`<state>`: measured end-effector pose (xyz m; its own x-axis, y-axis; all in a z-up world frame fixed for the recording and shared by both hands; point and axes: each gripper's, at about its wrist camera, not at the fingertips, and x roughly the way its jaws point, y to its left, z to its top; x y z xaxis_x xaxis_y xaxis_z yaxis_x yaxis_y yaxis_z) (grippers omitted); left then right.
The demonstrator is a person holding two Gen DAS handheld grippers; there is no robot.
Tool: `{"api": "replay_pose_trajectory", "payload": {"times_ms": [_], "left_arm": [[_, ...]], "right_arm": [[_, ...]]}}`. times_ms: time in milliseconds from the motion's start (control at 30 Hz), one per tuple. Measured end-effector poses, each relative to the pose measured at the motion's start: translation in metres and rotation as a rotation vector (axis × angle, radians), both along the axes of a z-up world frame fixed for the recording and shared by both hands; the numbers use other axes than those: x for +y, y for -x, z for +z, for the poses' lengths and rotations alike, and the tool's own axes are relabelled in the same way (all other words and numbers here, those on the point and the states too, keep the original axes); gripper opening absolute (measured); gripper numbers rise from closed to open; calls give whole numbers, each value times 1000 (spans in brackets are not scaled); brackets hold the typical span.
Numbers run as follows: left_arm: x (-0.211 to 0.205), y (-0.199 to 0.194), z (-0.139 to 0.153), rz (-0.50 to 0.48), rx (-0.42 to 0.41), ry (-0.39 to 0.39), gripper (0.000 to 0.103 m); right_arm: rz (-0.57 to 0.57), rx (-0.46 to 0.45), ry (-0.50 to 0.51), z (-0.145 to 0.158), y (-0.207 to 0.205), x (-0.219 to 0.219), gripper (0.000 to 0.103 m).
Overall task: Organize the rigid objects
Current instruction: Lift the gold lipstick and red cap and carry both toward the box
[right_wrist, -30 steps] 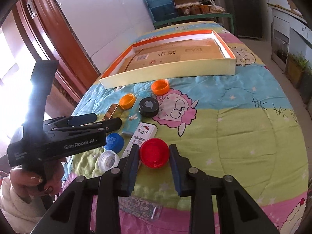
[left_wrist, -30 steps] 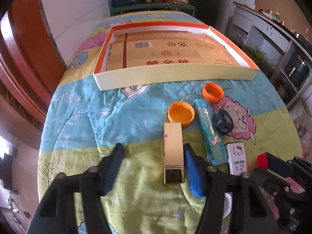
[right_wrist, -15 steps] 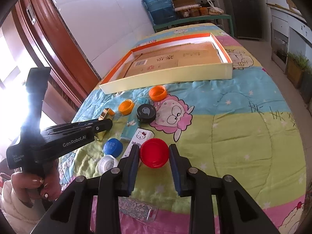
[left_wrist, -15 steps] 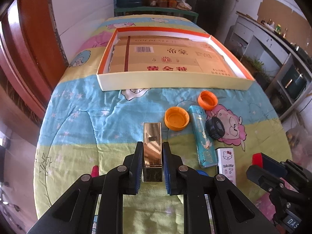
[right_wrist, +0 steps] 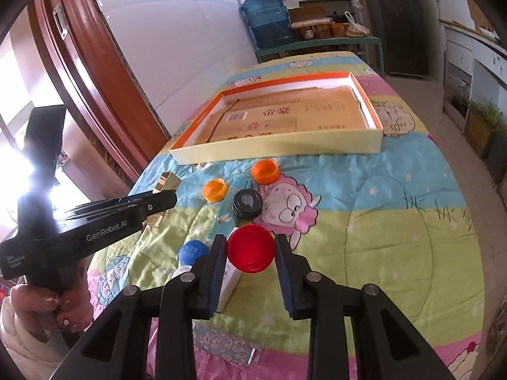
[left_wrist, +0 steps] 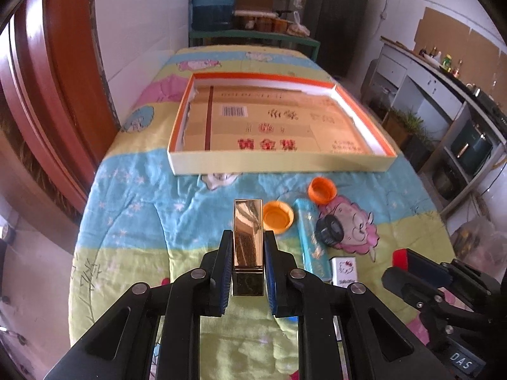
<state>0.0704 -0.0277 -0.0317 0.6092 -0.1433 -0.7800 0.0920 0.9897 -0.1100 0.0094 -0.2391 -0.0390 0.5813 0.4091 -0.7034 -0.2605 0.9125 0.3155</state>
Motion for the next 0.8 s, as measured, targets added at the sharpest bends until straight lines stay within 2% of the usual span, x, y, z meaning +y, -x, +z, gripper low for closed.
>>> {"api": "replay_pose_trajectory", "payload": {"times_ms": [300, 433, 667, 800], "left_arm": [[1, -11, 25, 5, -67, 4, 18], [10, -14, 35, 10, -75, 37, 18], [34, -11, 23, 41, -41, 78, 18], [30, -11, 13, -5, -13, 82, 18]], "right_arm": [[11, -73, 29, 23, -15, 5, 31], [2, -98, 34, 33, -24, 4, 31], [-21, -106, 38, 39, -21, 0, 31], [-29, -71, 31, 29, -16, -2, 31]]}}
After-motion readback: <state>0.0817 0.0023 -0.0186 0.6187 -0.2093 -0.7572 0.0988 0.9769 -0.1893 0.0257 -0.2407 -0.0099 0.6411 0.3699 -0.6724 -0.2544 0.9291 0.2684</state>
